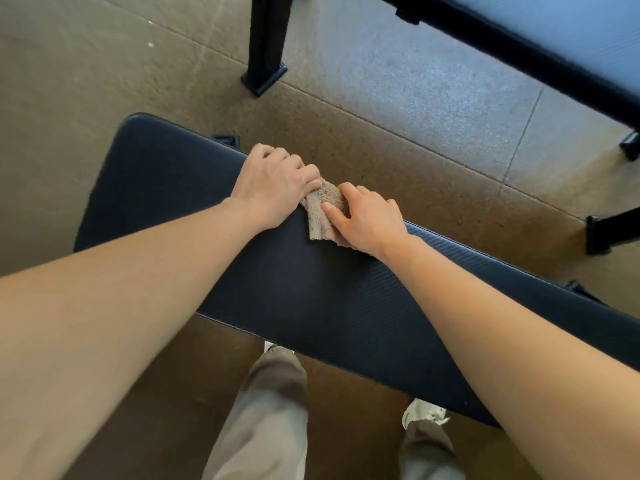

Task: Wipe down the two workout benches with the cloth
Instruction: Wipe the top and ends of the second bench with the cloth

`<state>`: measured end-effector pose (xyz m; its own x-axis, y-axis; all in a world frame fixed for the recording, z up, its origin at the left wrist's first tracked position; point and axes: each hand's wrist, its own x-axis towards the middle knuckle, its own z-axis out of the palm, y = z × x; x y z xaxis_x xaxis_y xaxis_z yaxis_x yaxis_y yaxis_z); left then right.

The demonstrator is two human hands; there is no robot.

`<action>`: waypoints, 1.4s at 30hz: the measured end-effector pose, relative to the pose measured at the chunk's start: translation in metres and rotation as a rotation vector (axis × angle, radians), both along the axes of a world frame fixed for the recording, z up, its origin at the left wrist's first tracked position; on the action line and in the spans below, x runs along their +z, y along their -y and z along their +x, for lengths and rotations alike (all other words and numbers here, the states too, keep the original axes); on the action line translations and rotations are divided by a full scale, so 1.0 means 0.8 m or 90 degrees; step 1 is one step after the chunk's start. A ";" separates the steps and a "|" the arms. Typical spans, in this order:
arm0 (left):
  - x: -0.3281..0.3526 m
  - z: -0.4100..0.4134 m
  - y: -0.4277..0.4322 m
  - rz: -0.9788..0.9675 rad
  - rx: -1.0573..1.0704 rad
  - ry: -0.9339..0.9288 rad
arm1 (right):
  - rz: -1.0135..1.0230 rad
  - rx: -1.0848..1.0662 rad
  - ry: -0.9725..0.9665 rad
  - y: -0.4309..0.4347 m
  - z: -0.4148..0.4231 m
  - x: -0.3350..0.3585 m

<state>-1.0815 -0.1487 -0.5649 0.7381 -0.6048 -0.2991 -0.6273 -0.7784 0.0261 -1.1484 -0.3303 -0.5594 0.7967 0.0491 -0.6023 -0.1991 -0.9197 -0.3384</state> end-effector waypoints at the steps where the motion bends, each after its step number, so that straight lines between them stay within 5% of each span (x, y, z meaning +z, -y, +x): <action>1: 0.000 0.009 -0.018 -0.004 0.014 0.001 | 0.004 0.007 -0.002 -0.018 0.012 -0.001; 11: -0.005 0.086 -0.185 -0.042 0.183 0.017 | 0.053 0.072 0.017 -0.183 0.121 -0.004; 22: 0.010 0.088 -0.291 -0.189 0.573 -0.106 | 0.072 0.173 0.104 -0.309 0.191 -0.014; 33: 0.002 -0.040 -0.377 -0.268 0.763 -0.263 | -0.088 0.662 0.004 -0.417 0.207 0.011; 42: 0.001 -0.179 -0.400 -0.307 0.879 -0.315 | -0.106 0.785 0.012 -0.487 0.097 0.005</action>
<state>-1.2249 0.1714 -0.5644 0.6750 0.3348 -0.6575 0.6967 -0.5826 0.4186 -1.0706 0.0597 -0.5554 0.2819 0.6940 -0.6625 0.8309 -0.5219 -0.1932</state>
